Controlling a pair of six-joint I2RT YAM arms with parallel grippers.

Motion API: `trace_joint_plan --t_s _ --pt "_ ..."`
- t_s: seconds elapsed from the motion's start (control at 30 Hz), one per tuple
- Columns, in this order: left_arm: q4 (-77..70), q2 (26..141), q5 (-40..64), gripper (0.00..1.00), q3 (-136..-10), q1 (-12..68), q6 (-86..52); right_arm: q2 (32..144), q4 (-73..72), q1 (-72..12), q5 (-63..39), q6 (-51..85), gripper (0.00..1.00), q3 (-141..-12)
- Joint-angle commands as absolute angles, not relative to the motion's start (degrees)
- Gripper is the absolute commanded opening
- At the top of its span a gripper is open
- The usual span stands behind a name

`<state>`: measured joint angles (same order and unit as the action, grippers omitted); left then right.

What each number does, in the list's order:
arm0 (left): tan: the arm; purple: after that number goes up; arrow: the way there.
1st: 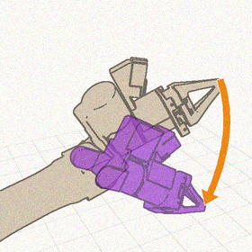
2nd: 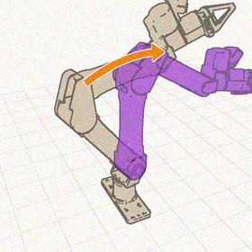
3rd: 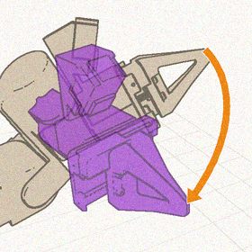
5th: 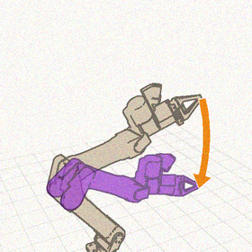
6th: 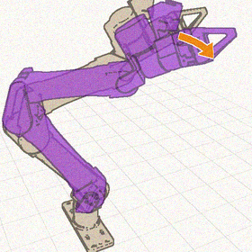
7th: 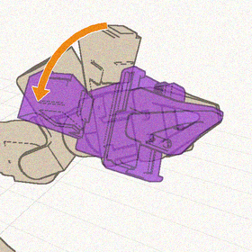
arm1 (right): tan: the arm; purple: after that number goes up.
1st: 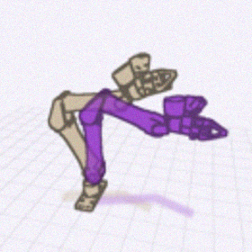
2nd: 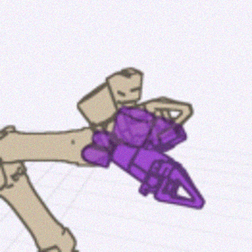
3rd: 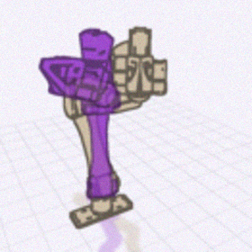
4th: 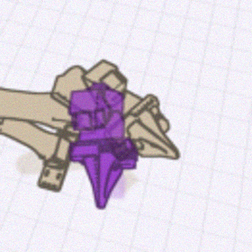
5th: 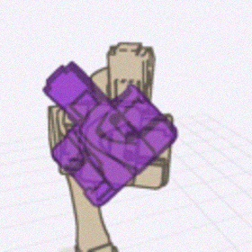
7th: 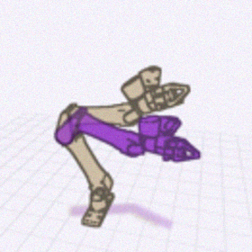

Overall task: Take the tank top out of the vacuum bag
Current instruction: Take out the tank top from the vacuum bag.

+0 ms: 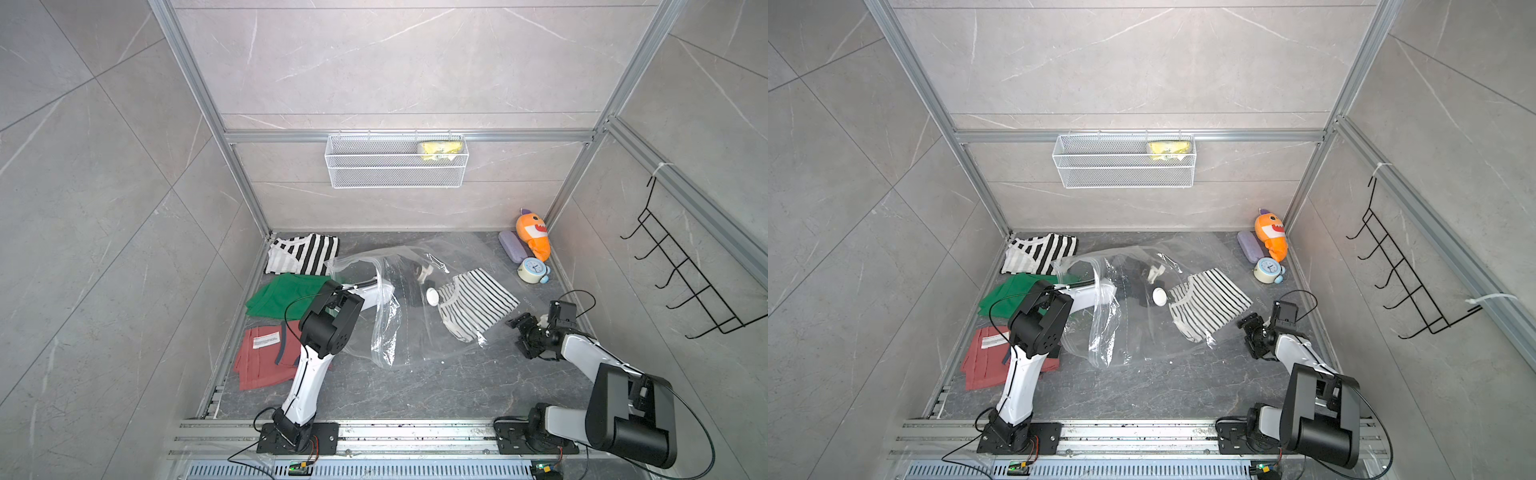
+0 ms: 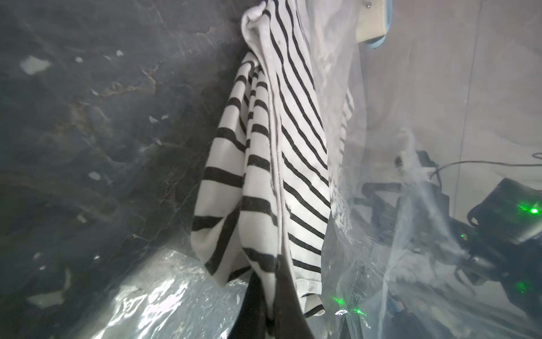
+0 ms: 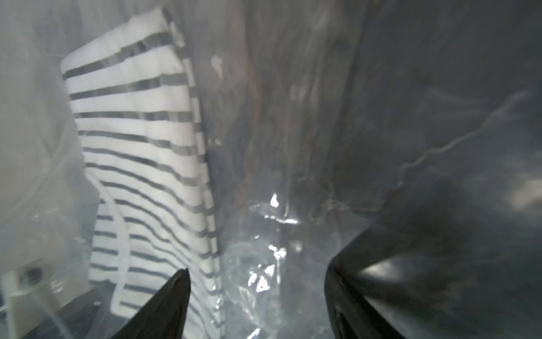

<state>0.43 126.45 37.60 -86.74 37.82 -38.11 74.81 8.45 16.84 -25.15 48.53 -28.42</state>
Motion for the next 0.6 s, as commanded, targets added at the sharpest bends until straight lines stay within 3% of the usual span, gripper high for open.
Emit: trace_joint_plan --t_s 0.0,0.13,0.37,0.57 --pt "0.45 123.23 37.93 0.00 -87.63 37.71 -36.72 76.84 0.58 16.78 -27.11 52.86 0.72 -24.51" --pt "1.73 123.50 38.82 0.00 -88.60 37.62 -36.54 76.36 -8.71 16.72 -25.74 55.75 0.58 -20.57" --pt "4.18 120.38 38.49 0.00 -87.07 36.73 -35.35 78.91 -21.25 16.70 -22.47 57.73 0.03 -17.19" --pt "5.55 116.28 37.34 0.00 -83.00 34.96 -33.05 79.87 -24.60 16.58 -21.46 57.82 0.00 -16.51"
